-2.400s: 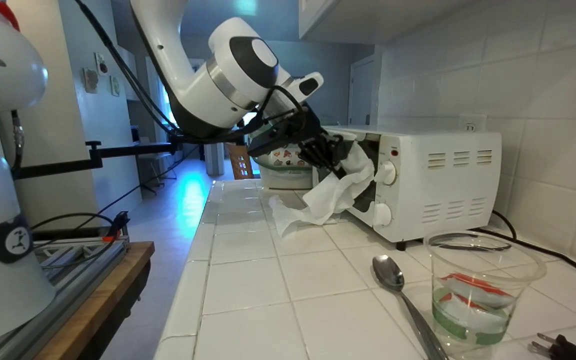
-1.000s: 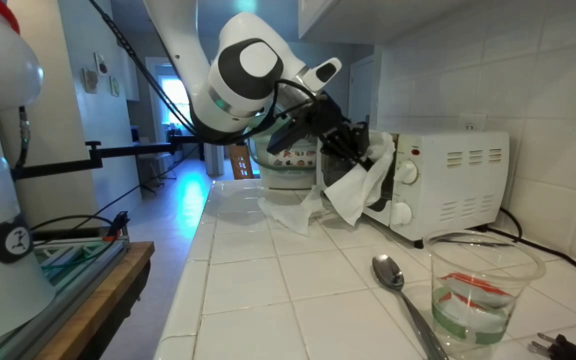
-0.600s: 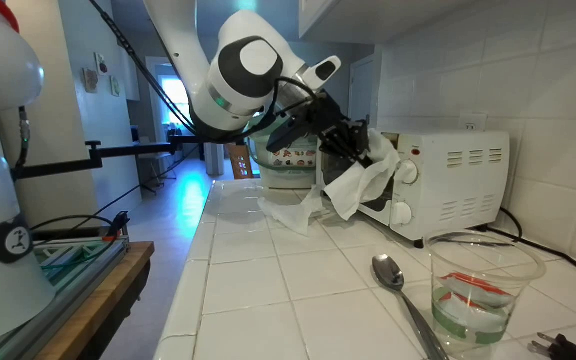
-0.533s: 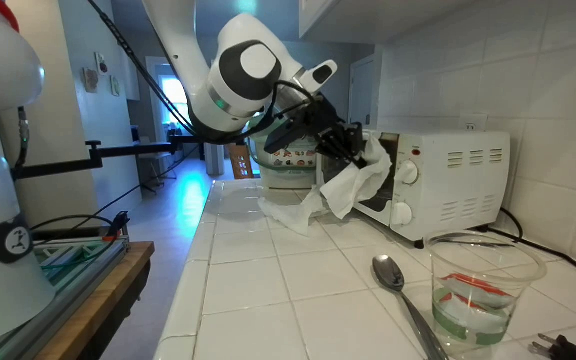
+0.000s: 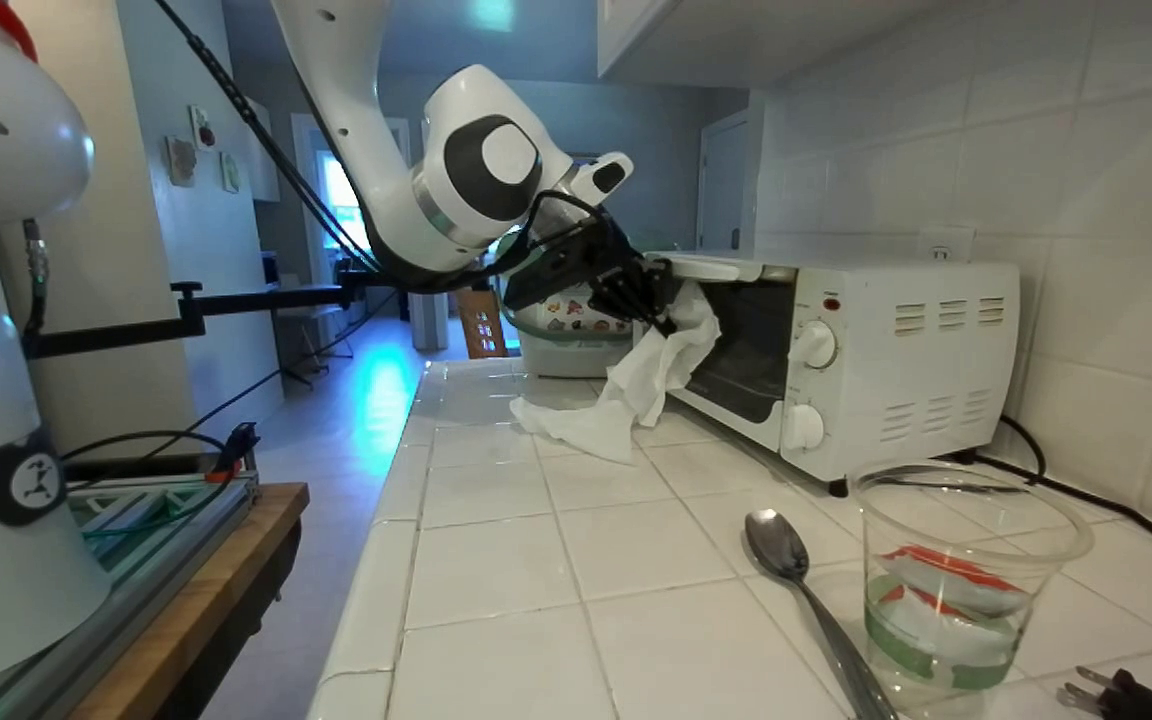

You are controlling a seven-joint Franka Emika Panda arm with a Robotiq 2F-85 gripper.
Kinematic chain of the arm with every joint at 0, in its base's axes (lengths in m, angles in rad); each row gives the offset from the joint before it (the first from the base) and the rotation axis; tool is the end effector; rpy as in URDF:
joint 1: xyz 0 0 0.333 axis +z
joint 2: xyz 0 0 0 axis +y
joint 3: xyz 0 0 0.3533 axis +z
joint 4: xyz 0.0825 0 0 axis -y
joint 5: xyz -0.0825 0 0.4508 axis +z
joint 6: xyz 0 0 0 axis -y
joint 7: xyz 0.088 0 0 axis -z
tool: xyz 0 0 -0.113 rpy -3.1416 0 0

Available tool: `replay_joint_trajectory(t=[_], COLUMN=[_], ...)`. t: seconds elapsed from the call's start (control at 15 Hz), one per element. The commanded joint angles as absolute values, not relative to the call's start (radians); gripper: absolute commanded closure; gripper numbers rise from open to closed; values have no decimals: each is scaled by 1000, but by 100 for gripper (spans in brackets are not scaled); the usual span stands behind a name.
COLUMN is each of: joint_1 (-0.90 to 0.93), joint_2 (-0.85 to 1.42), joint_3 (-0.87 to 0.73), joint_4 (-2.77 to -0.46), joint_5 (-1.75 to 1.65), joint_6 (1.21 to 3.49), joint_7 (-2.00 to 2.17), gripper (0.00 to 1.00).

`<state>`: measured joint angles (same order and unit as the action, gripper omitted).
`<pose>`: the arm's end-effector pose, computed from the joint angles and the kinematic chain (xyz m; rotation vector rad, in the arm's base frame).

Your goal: Pick up the tissue and then use it to wipe the mini oven door

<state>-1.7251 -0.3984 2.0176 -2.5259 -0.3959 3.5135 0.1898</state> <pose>0.5073 0.1959 0.2606 2.6017 0.9646 1.1268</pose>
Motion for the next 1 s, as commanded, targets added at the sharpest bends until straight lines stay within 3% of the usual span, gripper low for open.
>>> replay_joint_trajectory(t=[0.0,0.47,0.93], joint_1=[-1756,-1813,-1785], joint_2=[-382,-386,-388], joint_3=[2001,1877,1929], joint_4=[-2558,-2588,-2567], joint_5=[-417,-399,-411], joint_6=[3591,3580,3586], joint_7=[171,176,185], gripper=[100,100,100])
